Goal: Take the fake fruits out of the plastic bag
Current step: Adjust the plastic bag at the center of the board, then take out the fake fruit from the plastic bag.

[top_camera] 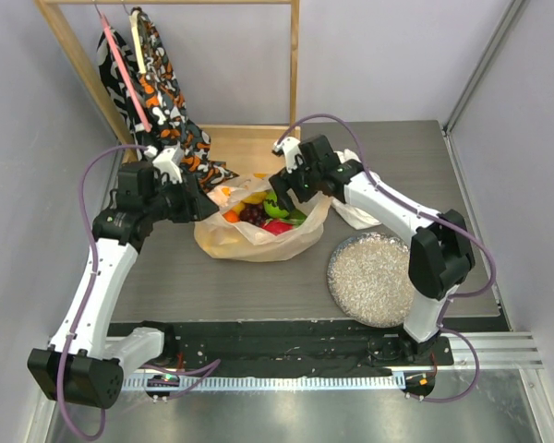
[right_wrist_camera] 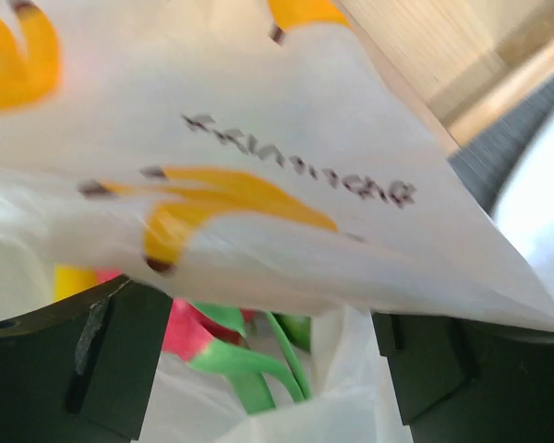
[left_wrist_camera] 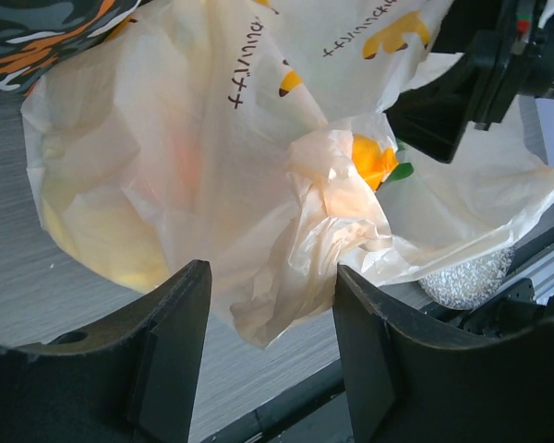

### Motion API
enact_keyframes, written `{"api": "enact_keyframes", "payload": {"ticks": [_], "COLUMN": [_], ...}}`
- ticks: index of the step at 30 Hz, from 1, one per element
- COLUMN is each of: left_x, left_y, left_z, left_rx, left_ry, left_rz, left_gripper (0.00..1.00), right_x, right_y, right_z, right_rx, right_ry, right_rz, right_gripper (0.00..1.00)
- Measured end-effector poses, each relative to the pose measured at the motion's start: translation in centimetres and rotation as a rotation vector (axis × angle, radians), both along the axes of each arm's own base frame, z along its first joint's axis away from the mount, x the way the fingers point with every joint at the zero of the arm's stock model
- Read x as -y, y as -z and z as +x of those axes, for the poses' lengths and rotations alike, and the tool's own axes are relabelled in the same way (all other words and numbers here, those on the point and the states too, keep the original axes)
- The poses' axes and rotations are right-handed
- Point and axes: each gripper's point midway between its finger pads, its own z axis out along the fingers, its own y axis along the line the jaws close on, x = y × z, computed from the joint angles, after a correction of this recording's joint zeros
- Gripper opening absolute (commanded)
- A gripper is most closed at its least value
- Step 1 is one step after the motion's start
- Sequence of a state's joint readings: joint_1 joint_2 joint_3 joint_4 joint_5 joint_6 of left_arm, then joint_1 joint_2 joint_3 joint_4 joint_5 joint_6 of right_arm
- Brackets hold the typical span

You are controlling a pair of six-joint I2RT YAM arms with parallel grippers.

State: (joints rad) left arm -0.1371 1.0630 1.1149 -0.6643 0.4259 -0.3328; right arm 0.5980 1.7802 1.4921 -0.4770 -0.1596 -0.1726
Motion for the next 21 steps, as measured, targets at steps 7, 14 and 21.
{"api": "enact_keyframes", "payload": {"ticks": [7, 14, 21], "left_x": [0.5, 0.5, 0.6], "left_y": [-0.3, -0.3, -0.2], "left_z": [0.2, 0.2, 0.6], "left_rx": [0.012, 0.014, 0.011], "left_ry": [0.025, 0.027, 0.026], "left_rz": [-0.02, -0.022, -0.025], "left_gripper": [0.59, 0.59, 0.59], "right_x": [-3.4, -4.2, -3.5], "right_y": [1.7, 4.7, -1.0], "right_z": [0.8, 1.3, -1.2], "right_rx": [-0.102, -0.158, -0.123], "right_ry": [-0.008, -0.009, -0.09], "right_rz": [0.104, 0.074, 0.117], "right_gripper": [0.93, 0.39, 0.36]}}
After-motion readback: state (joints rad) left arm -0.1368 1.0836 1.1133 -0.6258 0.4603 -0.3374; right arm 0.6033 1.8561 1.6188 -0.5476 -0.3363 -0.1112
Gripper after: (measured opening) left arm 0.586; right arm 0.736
